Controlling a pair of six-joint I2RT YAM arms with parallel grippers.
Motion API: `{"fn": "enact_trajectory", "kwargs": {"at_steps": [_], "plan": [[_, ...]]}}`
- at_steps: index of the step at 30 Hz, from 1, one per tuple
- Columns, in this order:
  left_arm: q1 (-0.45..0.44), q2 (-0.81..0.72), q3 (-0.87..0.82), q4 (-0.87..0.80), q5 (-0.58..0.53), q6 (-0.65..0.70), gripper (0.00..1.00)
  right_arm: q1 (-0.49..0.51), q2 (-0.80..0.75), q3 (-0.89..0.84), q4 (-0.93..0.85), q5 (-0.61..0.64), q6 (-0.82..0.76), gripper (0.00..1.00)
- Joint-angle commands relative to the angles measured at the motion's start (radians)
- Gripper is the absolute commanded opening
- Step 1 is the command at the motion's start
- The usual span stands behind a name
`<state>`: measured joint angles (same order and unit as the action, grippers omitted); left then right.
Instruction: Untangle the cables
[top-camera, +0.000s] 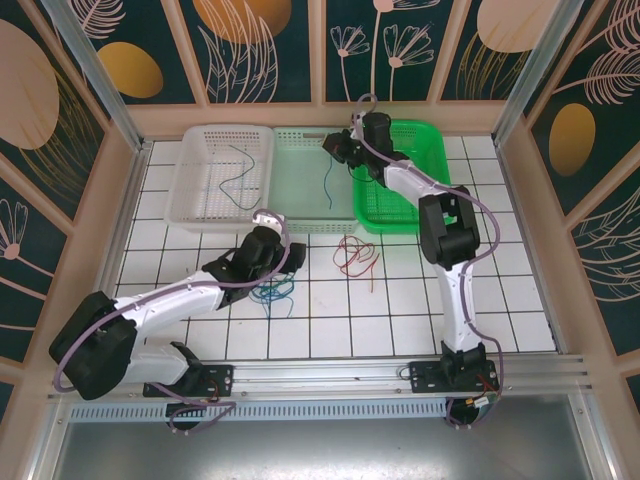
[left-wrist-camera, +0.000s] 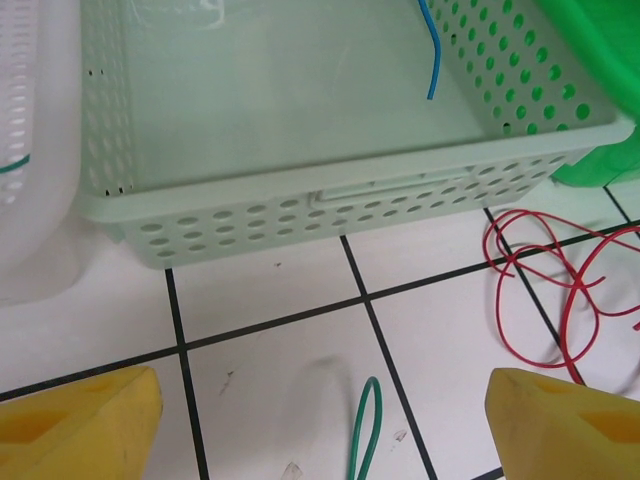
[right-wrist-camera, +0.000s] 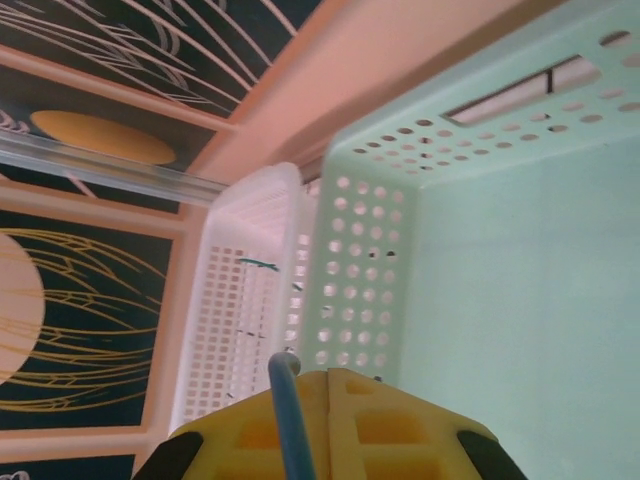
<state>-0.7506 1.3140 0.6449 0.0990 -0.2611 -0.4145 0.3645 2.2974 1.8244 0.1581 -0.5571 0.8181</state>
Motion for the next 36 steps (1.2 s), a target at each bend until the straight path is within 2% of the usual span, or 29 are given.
{"fn": "enact_trajectory", "kwargs": {"at_steps": [1, 4, 6, 12, 17, 21, 25, 28, 32, 36], "plan": [[0.011, 0.024, 0.007, -0.027, 0.02, -0.034, 0.84, 0.018, 0.044, 0.062, -0.068, 0.006, -0.044, 0.17], [0.013, 0.041, 0.016, -0.034, 0.026, -0.041, 0.84, 0.03, 0.062, 0.112, -0.123, 0.01, -0.09, 0.54], [0.011, 0.049, 0.026, -0.04, 0.022, -0.044, 0.83, 0.037, 0.053, 0.127, -0.147, 0.014, -0.124, 0.69], [0.014, 0.053, 0.044, -0.027, 0.028, -0.029, 0.83, 0.053, -0.034, 0.121, -0.192, 0.042, -0.221, 0.84], [0.013, 0.081, 0.089, -0.069, 0.056, 0.011, 0.79, 0.081, -0.131, 0.082, -0.312, 0.133, -0.355, 0.84], [0.012, 0.084, 0.097, -0.039, 0.057, 0.002, 0.77, 0.114, -0.317, -0.165, -0.302, 0.221, -0.444, 0.77], [0.014, 0.06, 0.071, 0.057, 0.066, -0.012, 0.79, 0.111, -0.565, -0.49, -0.269, 0.331, -0.439, 0.67], [0.014, 0.062, 0.064, 0.102, 0.077, -0.009, 0.8, 0.107, -0.722, -0.668, -0.309, 0.381, -0.45, 0.61], [0.013, 0.093, 0.081, 0.137, 0.099, -0.006, 0.8, 0.106, -0.835, -0.835, -0.424, 0.41, -0.418, 0.52], [0.013, 0.139, 0.124, 0.142, 0.148, -0.005, 0.79, 0.117, -0.892, -0.958, -0.427, 0.391, -0.373, 0.47]]}}
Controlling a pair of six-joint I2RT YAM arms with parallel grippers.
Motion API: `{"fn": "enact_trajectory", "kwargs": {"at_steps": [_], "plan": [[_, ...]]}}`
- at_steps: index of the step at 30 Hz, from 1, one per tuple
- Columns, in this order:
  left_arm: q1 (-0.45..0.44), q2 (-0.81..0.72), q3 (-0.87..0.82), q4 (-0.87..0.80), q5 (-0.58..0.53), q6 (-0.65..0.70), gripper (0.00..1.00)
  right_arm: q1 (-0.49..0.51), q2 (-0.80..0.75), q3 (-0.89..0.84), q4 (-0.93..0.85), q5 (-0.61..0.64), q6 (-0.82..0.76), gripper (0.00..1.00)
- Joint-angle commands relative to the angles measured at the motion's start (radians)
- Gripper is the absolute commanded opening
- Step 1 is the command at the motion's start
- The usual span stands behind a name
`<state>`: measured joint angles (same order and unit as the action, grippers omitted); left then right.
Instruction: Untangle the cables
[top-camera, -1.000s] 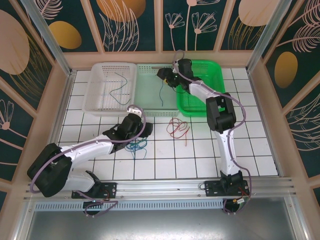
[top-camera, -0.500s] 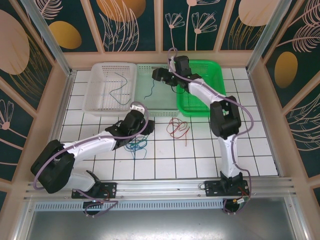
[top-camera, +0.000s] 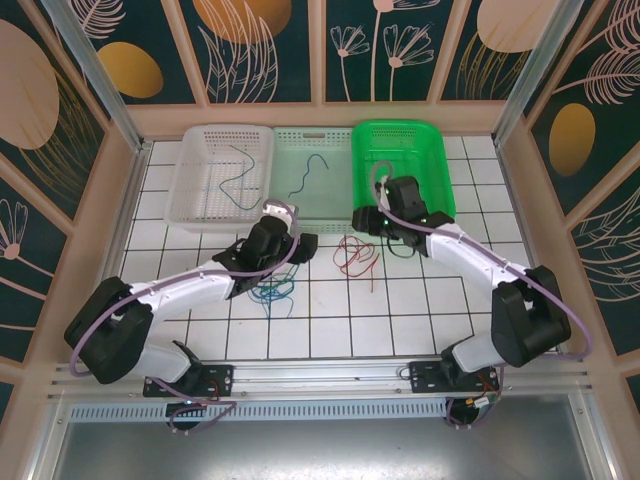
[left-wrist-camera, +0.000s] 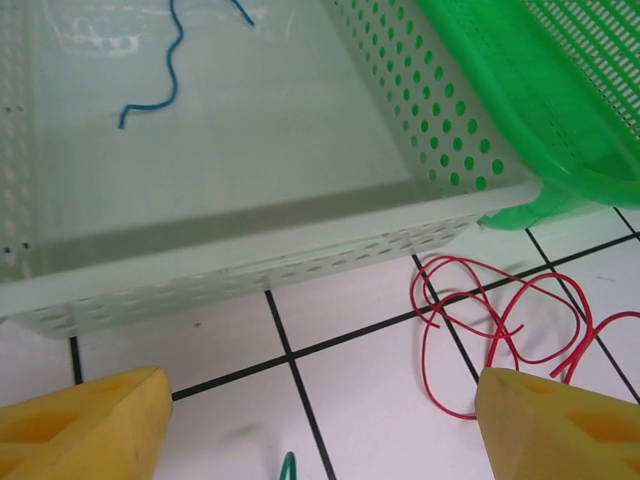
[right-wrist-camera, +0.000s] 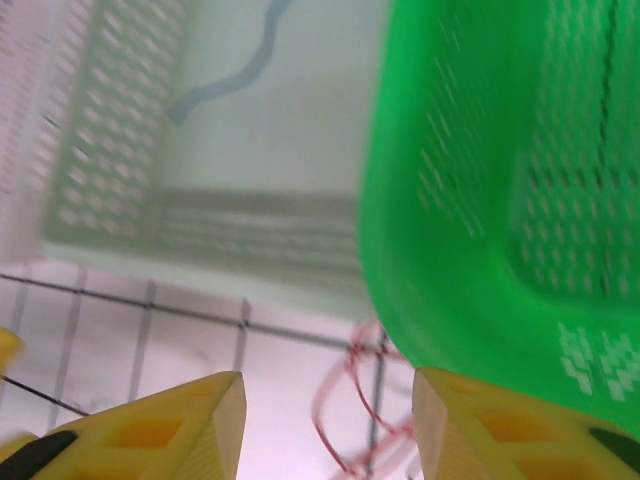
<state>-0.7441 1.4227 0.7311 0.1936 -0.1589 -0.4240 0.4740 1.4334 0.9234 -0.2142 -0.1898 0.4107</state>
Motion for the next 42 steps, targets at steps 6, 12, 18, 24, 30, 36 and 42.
{"fn": "enact_trajectory", "kwargs": {"at_steps": [6, 12, 18, 24, 30, 36, 42], "plan": [[0.007, 0.058, 0.066, 0.058, 0.08, -0.004, 0.78, 0.026, -0.03, -0.136, -0.061, 0.042, 0.08, 0.43], [0.007, 0.061, 0.064, 0.06, 0.09, -0.009, 0.78, 0.046, -0.029, -0.155, -0.078, 0.061, 0.091, 0.42], [0.006, 0.065, 0.071, 0.052, 0.099, -0.011, 0.77, 0.054, -0.033, -0.161, -0.129, 0.109, 0.097, 0.4], [0.006, 0.088, 0.081, 0.062, 0.118, -0.007, 0.75, 0.054, -0.121, -0.156, -0.211, 0.153, 0.12, 0.42], [0.005, 0.128, 0.118, 0.067, 0.174, -0.01, 0.71, 0.057, -0.123, -0.193, -0.177, 0.09, 0.179, 0.43], [0.005, 0.132, 0.115, 0.084, 0.176, -0.014, 0.71, 0.068, -0.049, -0.201, -0.092, 0.045, 0.206, 0.43], [0.006, 0.142, 0.116, 0.087, 0.185, -0.018, 0.71, 0.1, 0.055, -0.17, -0.046, 0.021, 0.203, 0.35]]}}
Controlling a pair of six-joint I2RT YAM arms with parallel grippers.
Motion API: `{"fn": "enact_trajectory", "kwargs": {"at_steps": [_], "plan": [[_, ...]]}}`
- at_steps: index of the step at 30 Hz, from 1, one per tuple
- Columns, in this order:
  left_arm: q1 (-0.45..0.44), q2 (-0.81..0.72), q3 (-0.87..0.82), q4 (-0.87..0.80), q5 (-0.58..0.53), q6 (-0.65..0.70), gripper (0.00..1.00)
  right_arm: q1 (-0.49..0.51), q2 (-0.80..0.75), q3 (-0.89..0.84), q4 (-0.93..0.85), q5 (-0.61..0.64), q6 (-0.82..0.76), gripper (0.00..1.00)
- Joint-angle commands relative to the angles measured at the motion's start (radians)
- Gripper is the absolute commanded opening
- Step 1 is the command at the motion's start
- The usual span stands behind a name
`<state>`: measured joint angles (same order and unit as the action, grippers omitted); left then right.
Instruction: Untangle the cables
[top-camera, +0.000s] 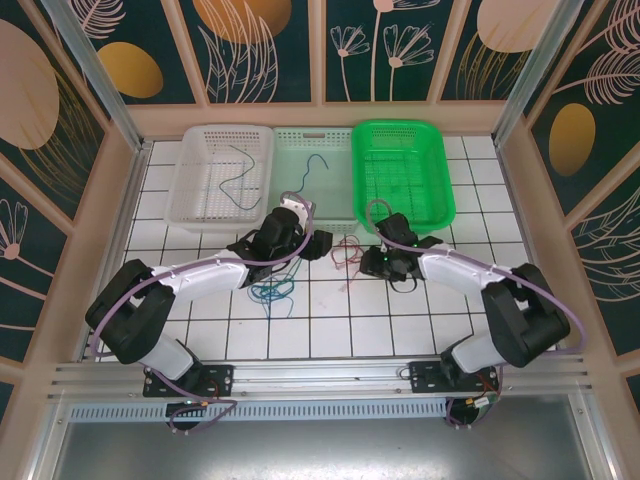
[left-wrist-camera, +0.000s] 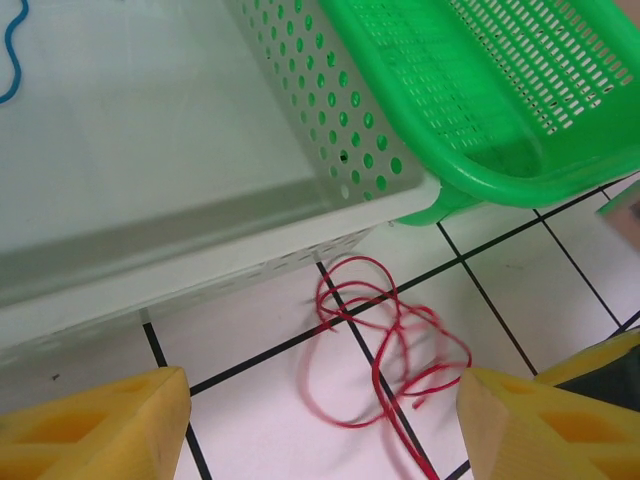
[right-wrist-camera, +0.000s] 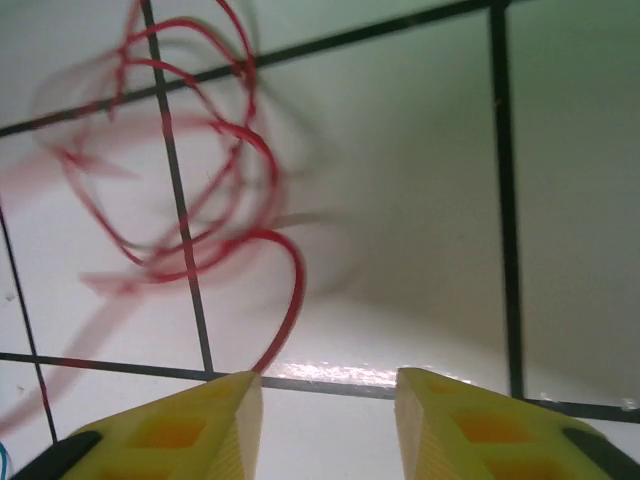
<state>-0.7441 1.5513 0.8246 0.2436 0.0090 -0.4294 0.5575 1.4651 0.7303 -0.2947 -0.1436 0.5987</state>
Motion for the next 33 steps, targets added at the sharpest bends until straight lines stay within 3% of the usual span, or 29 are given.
{"fn": "enact_trajectory", "kwargs": {"at_steps": [1, 6, 14, 17, 19, 22, 26, 30, 33], "plan": [[0.006, 0.013, 0.022, 0.035, 0.018, -0.013, 0.71, 0.019, 0.023, 0.027, 0.028, -0.014, 0.014, 0.29], [0.007, 0.013, 0.018, 0.035, 0.002, -0.008, 0.71, 0.019, -0.062, 0.031, -0.051, 0.07, -0.016, 0.02], [0.006, 0.045, 0.039, 0.051, 0.021, -0.01, 0.71, -0.003, -0.25, 0.056, -0.166, 0.097, -0.093, 0.0], [0.007, 0.061, 0.054, 0.047, 0.024, -0.012, 0.71, -0.005, -0.241, 0.063, -0.147, 0.068, -0.085, 0.16], [0.006, 0.068, 0.06, 0.042, 0.034, -0.015, 0.7, -0.003, -0.225, 0.056, -0.103, 0.046, -0.075, 0.35], [0.006, 0.084, 0.07, 0.023, 0.126, 0.023, 0.64, -0.004, -0.207, 0.04, -0.041, 0.056, -0.061, 0.51], [0.0, 0.101, 0.077, -0.017, 0.278, 0.145, 0.6, -0.075, -0.198, 0.009, 0.018, 0.015, -0.054, 0.55], [-0.02, 0.15, 0.143, -0.189, 0.262, 0.358, 0.59, -0.134, -0.197, -0.003, 0.035, -0.026, -0.066, 0.57], [-0.021, 0.201, 0.217, -0.299, 0.243, 0.444, 0.56, -0.152, -0.199, -0.003, 0.032, -0.038, -0.072, 0.58]]}}
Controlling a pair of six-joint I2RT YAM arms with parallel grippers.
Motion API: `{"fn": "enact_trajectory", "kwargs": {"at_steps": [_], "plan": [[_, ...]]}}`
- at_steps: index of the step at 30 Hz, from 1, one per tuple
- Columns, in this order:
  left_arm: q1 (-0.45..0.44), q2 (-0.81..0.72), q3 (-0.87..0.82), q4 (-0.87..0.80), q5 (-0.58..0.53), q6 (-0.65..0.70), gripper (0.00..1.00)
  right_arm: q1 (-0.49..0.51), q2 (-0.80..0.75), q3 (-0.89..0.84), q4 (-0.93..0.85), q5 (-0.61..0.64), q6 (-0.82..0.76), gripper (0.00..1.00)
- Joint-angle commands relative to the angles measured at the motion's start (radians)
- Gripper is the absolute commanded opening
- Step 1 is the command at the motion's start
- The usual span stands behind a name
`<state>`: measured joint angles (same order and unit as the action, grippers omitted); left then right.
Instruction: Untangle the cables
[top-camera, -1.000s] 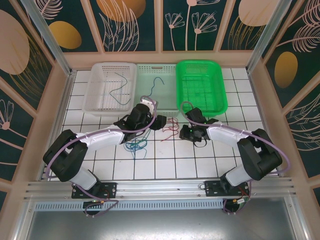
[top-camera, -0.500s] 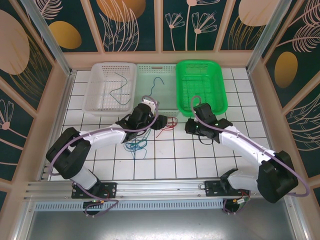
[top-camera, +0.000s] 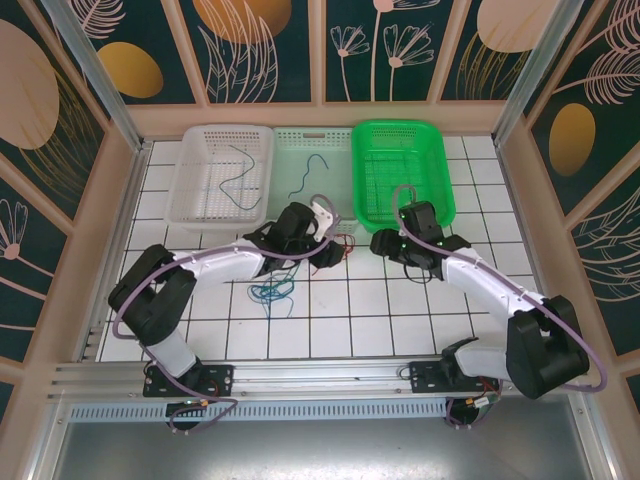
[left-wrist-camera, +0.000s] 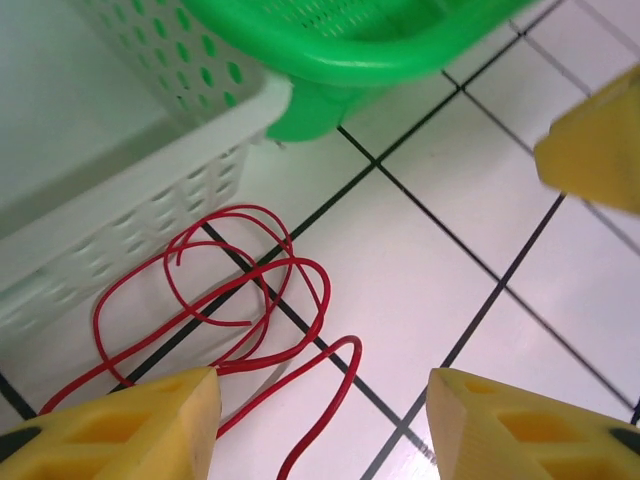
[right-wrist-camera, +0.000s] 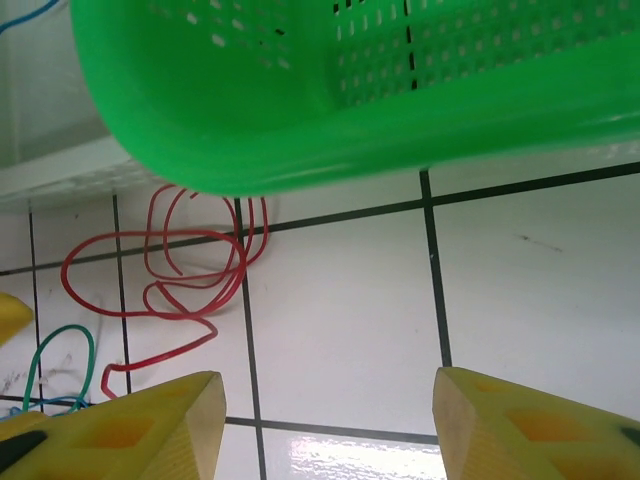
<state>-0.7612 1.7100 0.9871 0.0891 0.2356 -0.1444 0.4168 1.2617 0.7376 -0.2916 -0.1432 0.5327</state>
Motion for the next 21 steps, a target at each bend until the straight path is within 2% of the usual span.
{"fn": "enact_trajectory", "kwargs": {"at_steps": [1, 10, 15, 18, 21], "plan": [[-0.004, 0.051, 0.062, -0.165, 0.009, 0.18, 0.56, -0.016, 0.002, -0.011, 0.027, -0.041, -0.008, 0.58], [-0.007, 0.097, 0.07, -0.253, -0.029, 0.254, 0.56, -0.037, -0.004, -0.04, 0.034, -0.05, -0.016, 0.61], [-0.008, 0.133, 0.088, -0.248, -0.039, 0.253, 0.51, -0.045, -0.001, -0.035, 0.036, -0.055, -0.022, 0.61], [-0.009, 0.161, 0.113, -0.252, -0.021, 0.25, 0.4, -0.047, -0.003, -0.035, 0.035, -0.053, -0.022, 0.61], [-0.01, 0.165, 0.117, -0.239, -0.002, 0.233, 0.22, -0.049, -0.011, -0.04, 0.031, -0.046, -0.022, 0.62]]}}
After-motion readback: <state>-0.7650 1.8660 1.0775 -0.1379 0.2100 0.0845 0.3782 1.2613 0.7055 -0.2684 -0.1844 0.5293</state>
